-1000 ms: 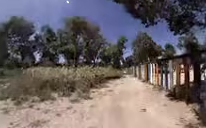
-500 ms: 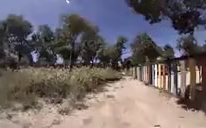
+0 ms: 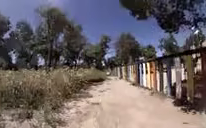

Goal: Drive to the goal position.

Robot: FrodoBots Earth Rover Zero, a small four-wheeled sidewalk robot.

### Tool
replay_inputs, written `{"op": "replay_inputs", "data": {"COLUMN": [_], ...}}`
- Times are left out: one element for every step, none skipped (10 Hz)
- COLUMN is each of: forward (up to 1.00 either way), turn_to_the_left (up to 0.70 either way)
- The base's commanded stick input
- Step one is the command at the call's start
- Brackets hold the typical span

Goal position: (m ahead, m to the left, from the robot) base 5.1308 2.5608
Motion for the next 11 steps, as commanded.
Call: {"op": "replay_inputs", "data": {"forward": [0.85,0.85,0.85,0.85,0.85,0.85,0.85,0.85,0.85,0.85,0.85], "turn_to_the_left": [0.00,0.00,0.00,0.00,0.00,0.00,0.00,0.00,0.00,0.00,0.00]}}
